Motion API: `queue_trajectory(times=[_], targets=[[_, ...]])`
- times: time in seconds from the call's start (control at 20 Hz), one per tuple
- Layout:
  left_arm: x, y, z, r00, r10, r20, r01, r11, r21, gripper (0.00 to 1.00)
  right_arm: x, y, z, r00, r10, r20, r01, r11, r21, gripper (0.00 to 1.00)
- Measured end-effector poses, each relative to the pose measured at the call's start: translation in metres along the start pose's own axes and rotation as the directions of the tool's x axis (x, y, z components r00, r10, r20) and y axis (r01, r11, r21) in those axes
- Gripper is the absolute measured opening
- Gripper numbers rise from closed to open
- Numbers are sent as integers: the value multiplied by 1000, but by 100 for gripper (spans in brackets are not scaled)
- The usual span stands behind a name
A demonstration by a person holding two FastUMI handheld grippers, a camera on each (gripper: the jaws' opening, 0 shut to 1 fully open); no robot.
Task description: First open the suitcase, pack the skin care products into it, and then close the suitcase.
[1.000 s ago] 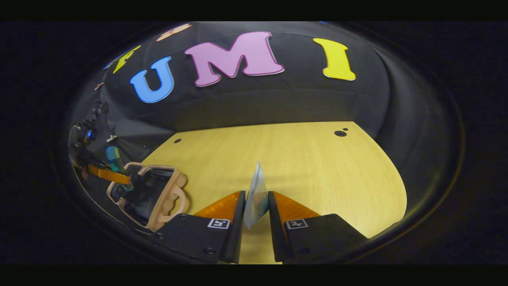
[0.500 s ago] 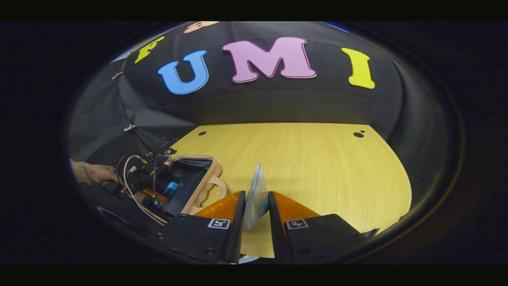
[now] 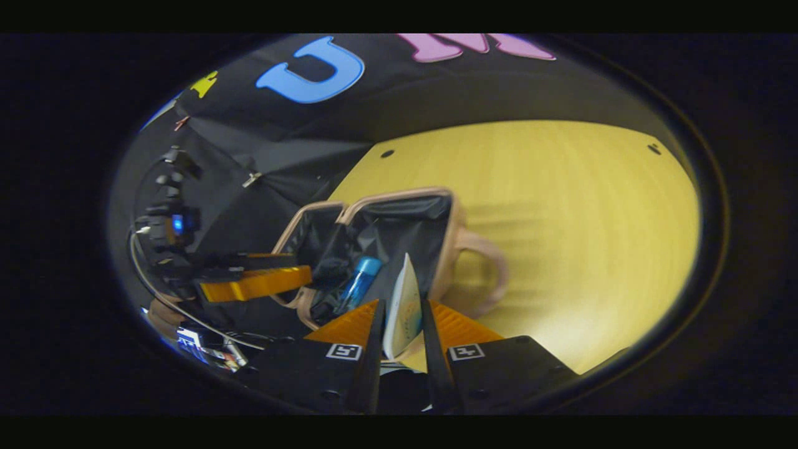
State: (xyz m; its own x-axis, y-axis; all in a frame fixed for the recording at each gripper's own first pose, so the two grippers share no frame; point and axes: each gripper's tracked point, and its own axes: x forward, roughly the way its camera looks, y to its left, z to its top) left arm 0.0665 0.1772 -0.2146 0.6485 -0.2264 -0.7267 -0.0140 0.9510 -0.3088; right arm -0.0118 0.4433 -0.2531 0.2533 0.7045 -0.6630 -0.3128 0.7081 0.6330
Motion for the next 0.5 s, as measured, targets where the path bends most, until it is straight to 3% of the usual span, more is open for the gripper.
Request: queue_trajectory(times=[0.1,0.3,0.5], targets=[[-31,37,-1,999,28,33,-26,998,-63,91,36,18,-21,994,-13,-109,12,1000,-9,36],[-72,142,-39,981,193,9,-187,960,-210,95,91,22,-45,954,-106,-279,128,990,62,30],[-108,220,-59,954,299,-30,-291,892,-346,95,114,5,-51,919,-235,-317,279,955,98,46]])
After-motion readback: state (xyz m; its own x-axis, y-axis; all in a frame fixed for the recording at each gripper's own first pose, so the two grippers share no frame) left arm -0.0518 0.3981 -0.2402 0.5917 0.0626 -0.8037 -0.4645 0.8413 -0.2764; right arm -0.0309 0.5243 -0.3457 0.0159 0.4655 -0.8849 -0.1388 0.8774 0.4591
